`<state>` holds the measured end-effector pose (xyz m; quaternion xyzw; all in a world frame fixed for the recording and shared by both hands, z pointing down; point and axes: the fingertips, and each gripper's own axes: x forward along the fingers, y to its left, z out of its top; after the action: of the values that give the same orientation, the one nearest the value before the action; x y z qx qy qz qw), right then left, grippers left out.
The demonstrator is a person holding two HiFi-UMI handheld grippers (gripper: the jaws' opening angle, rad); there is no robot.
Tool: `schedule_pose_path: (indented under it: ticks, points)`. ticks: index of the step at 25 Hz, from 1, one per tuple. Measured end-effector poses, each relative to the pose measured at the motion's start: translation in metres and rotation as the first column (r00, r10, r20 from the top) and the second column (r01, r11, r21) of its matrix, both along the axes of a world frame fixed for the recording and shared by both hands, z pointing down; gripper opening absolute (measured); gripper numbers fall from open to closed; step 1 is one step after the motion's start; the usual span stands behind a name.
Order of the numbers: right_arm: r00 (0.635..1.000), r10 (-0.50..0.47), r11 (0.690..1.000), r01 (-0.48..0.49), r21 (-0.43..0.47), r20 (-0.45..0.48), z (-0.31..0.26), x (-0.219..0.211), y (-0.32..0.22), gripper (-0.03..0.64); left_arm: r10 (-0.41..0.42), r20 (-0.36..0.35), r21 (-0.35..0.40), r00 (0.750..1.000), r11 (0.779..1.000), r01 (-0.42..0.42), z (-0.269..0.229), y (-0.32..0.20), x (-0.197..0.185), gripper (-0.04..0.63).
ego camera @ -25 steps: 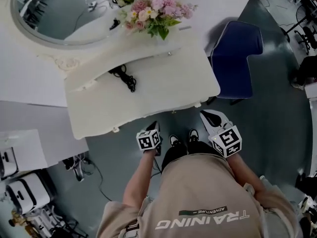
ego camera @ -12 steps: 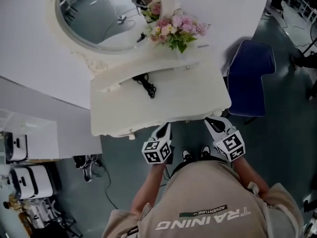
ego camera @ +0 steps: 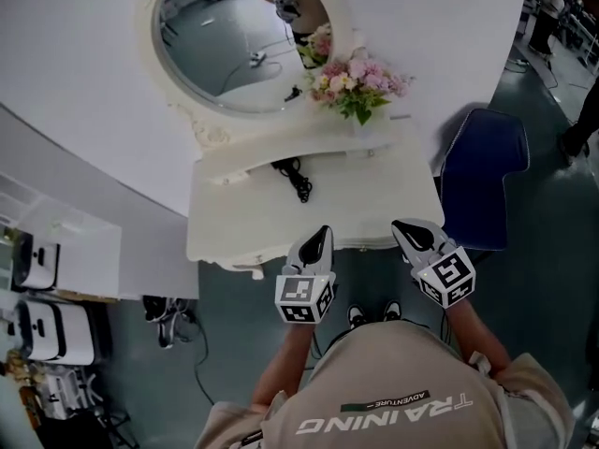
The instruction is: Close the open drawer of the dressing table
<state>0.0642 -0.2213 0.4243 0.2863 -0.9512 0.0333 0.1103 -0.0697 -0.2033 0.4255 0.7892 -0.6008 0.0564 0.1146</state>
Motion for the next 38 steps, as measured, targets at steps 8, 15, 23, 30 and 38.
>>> schedule_pose_path:
  ticks: [8, 15, 23, 30, 38]
  points:
    - [0.999, -0.032, 0.993, 0.032, 0.116, -0.005, -0.048, -0.004, -0.004, 0.003, -0.036, 0.039, 0.126, 0.999, 0.992, 0.031, -0.062, -0.005, -0.017, 0.017]
    - [1.000, -0.008, 0.983, 0.003, 0.181, 0.027, -0.074, -0.003, -0.014, 0.003, -0.021, 0.039, 0.192, 0.999, 0.981, 0.013, -0.090, -0.015, -0.013, 0.018]
    - [0.999, 0.030, 0.977, -0.036, 0.212, 0.028, -0.089, 0.005, -0.026, 0.002, -0.006, 0.093, 0.247, 0.996, 0.969, -0.018, -0.117, -0.020, -0.004, 0.018]
    - [0.995, 0.061, 0.970, -0.077, 0.231, 0.077, -0.106, 0.010, -0.032, 0.002, -0.033, 0.130, 0.271, 0.991, 0.963, -0.004, -0.129, -0.021, -0.008, 0.018]
    - [0.992, 0.073, 0.971, -0.094, 0.222, 0.101, -0.105, 0.009, -0.037, 0.002, -0.052, 0.119, 0.232, 0.992, 0.972, 0.023, -0.111, -0.024, -0.015, 0.018]
